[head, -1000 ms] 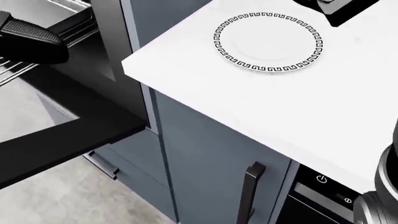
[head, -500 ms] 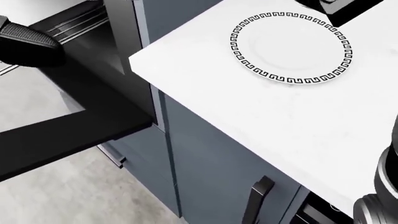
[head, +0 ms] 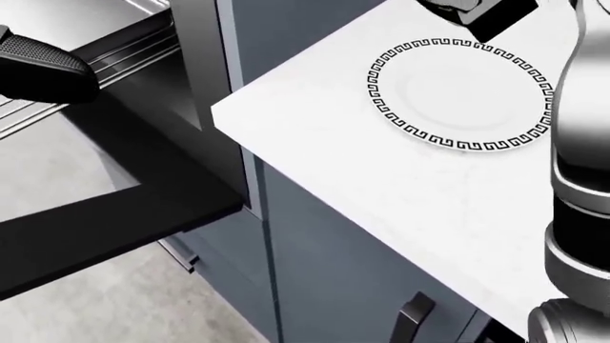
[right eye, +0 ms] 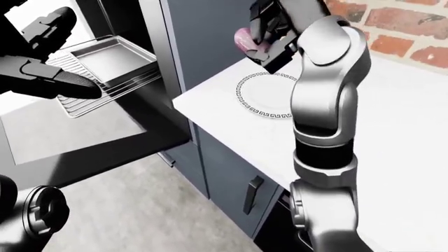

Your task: Pick the eggplant from the oven and place it on the plate on the counter.

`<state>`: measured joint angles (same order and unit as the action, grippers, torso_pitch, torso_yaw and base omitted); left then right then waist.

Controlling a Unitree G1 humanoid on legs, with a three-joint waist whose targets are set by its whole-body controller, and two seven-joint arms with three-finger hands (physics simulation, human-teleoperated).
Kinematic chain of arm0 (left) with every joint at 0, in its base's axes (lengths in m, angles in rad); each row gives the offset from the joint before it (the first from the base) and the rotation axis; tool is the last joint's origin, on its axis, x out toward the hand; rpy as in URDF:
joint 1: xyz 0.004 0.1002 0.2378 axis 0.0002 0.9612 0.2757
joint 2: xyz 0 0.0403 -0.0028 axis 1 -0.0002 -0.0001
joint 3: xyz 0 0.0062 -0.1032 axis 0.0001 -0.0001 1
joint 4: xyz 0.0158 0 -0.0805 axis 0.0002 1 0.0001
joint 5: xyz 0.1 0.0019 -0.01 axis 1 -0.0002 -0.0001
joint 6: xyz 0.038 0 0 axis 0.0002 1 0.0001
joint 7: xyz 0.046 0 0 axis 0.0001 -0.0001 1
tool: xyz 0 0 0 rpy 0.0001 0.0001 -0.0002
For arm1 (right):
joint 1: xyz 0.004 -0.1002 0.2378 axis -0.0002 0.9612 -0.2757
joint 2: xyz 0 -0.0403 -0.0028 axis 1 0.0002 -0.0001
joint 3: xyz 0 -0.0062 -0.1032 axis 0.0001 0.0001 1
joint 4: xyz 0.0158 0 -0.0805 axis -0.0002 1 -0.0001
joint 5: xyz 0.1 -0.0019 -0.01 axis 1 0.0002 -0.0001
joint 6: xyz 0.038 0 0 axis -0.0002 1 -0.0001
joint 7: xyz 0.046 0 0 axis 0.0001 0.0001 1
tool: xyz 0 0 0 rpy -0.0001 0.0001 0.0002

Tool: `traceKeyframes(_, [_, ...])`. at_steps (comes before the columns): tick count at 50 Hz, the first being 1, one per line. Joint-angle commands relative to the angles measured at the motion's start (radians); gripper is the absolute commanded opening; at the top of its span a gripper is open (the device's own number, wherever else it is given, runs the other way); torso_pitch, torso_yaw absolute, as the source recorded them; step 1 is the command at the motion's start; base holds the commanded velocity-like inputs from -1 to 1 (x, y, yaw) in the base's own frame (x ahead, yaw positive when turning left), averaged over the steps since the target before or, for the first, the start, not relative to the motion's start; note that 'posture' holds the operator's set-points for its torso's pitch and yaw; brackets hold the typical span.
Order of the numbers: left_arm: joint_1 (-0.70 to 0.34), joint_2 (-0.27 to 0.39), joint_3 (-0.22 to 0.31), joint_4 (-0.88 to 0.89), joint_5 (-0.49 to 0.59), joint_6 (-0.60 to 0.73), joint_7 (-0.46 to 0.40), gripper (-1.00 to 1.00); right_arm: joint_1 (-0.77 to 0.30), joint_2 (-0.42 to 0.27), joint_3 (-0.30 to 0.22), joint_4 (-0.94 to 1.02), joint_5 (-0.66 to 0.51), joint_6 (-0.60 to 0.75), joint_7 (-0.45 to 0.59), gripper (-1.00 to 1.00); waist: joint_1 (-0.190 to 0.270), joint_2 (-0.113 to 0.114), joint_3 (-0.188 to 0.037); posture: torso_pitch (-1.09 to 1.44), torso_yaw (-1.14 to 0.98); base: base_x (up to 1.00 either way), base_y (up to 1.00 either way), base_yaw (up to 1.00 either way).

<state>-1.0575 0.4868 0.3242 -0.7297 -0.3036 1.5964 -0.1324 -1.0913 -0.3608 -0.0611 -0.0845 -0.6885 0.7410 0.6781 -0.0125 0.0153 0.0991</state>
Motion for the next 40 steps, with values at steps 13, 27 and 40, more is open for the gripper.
traceKeyframes(13, [-0.007,0.012,0.013,-0.004,-0.012,-0.055,0.019,1.0,-0.033,-0.022,-0.021,0.241,-0.037,-0.22,-0.114,-0.98,-0.002,0.001,-0.034,0.03,0.0,0.0,0.0,0.0])
traceKeyframes(27, [0.07,0.002,0.005,-0.004,-0.029,-0.12,0.04,1.0,-0.088,-0.042,-0.026,0.564,-0.025,-0.399,-0.234,-0.98,0.0,0.0,-0.04,0.03,0.0,0.0,0.0,0.0])
traceKeyframes(40, [0.114,-0.004,-0.012,0.006,-0.04,-0.162,0.06,1.0,-0.173,-0.051,-0.024,0.795,0.03,-0.501,-0.319,-0.98,0.002,0.003,-0.046,0.03,0.0,0.0,0.0,0.0])
